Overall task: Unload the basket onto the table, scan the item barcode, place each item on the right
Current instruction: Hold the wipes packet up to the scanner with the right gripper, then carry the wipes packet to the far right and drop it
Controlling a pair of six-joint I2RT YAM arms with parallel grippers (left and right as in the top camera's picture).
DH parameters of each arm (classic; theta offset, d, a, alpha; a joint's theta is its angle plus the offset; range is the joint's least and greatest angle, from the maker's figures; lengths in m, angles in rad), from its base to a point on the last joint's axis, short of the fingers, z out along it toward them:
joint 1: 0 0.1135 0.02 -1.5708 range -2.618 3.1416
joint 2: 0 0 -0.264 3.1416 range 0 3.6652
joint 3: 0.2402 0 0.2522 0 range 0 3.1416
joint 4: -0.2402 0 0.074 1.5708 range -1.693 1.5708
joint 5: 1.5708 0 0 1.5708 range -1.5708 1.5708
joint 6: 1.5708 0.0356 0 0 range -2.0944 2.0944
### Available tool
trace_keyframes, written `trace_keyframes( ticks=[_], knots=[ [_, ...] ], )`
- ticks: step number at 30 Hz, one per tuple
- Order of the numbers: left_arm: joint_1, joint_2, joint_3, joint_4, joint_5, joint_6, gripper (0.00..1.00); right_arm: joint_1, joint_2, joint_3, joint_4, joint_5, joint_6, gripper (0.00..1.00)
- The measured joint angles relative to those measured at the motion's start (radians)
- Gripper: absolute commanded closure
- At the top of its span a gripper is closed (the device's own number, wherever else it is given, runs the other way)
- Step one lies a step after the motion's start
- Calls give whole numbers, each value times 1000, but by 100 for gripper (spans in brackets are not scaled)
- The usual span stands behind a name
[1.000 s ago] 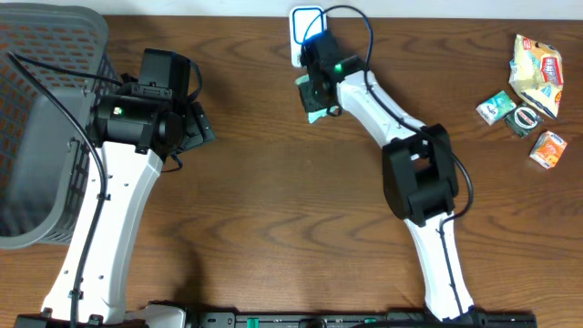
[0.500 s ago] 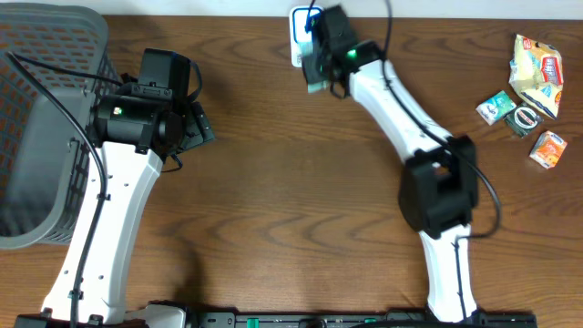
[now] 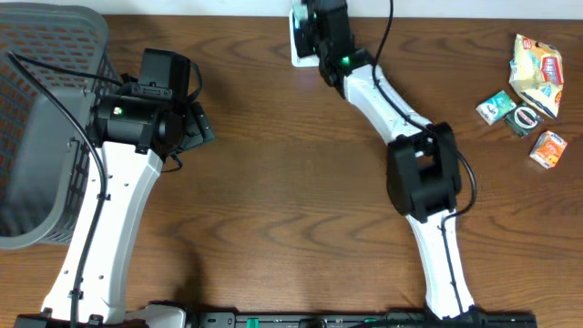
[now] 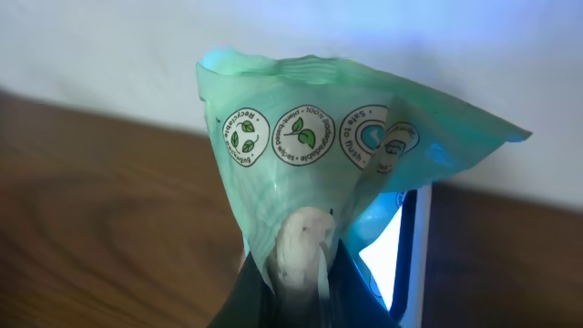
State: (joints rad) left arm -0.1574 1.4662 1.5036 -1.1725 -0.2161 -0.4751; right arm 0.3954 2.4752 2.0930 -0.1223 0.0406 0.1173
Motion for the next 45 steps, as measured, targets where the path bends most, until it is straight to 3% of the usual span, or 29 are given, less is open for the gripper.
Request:
trace_keyframes(
  ticks=[8, 13, 15, 18, 24, 30, 40, 41, 43, 45],
  knots=[
    [0, 0, 0, 0, 0, 0, 2, -34, 10, -1, 3, 0, 0, 99],
    [0, 0, 0, 0, 0, 0, 2, -68, -27, -2, -103, -2, 0, 99],
    [0, 0, 0, 0, 0, 0, 2, -88, -69, -2, -180, 4, 0, 99],
    [0, 0, 0, 2, 0, 0, 2, -194, -277, 6, -478, 143, -1, 99],
    [0, 0, 0, 0, 0, 0, 2, -371, -364, 9, -852, 286, -36, 99],
    [0, 0, 0, 0, 0, 0, 2, -507, -343, -92, -887, 310, -43, 99],
    [0, 0, 0, 0, 0, 0, 2, -657, -340, -189, -795, 235, -47, 99],
    [0, 0, 0, 0, 0, 0, 2, -661, -340, -189, -794, 224, -47, 92],
    [0, 0, 0, 0, 0, 0, 2, -669, -340, -190, -794, 213, -49, 54],
    [0, 0, 0, 0, 0, 0, 2, -672, -340, -190, -794, 204, -49, 41]
  ],
)
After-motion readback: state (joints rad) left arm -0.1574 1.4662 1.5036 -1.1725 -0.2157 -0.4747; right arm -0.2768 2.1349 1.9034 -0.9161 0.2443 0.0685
